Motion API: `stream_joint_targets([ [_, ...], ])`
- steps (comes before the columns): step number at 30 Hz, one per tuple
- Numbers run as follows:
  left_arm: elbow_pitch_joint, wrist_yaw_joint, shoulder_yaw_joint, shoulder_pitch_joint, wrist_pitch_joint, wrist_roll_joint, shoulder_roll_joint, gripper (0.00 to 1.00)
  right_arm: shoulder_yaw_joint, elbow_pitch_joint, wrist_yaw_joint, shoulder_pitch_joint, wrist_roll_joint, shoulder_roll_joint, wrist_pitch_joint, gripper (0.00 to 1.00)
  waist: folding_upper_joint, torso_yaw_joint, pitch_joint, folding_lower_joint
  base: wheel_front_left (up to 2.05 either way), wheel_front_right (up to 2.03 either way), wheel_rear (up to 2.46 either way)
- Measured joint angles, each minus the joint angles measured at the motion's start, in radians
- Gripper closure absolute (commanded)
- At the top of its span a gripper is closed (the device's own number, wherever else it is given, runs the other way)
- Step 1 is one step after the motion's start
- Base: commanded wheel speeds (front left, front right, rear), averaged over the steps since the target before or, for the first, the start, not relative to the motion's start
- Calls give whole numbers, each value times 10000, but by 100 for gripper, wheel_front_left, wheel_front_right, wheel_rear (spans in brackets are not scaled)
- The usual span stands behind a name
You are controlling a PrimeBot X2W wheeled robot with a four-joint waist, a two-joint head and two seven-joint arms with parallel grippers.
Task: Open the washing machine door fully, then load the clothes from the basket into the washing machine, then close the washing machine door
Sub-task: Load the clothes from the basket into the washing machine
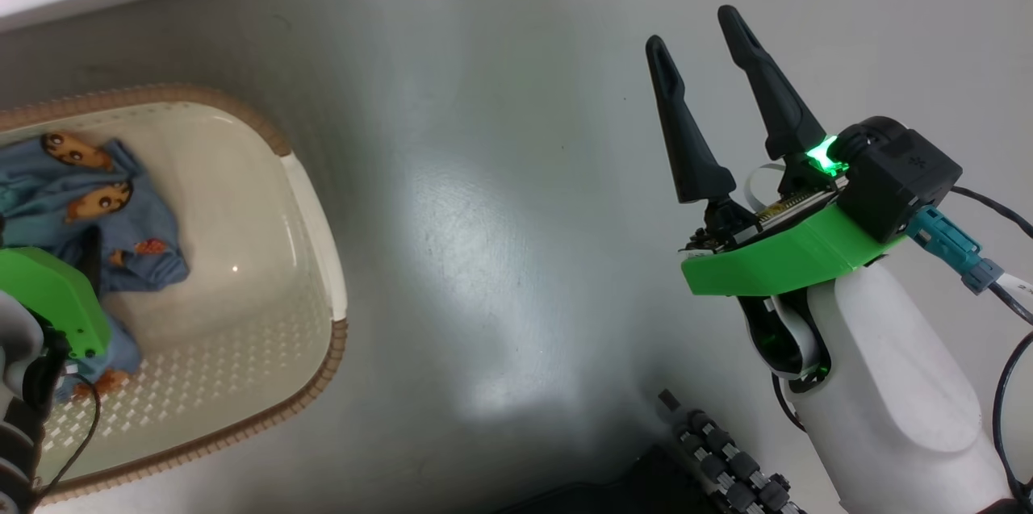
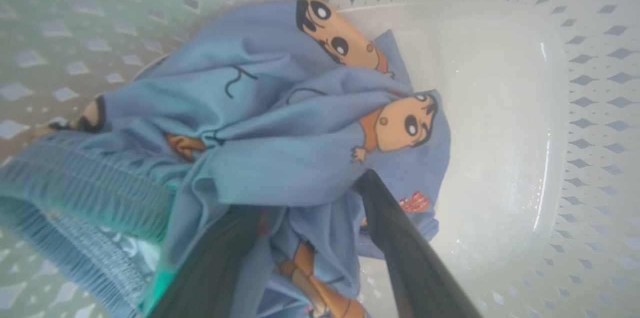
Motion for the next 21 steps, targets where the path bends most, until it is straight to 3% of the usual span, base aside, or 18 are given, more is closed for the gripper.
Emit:
stream_joint_targets([
  [12,8,84,-205,-36,759,-10,142,0,67,-86,0,-127,8,2,0,0,1,-179,225,0,0,0,0],
  [21,21,-146,-433,-180,853,-13,151,0,69,-111,0,-127,8,6,0,0,0,-232,312,0,0,0,0],
])
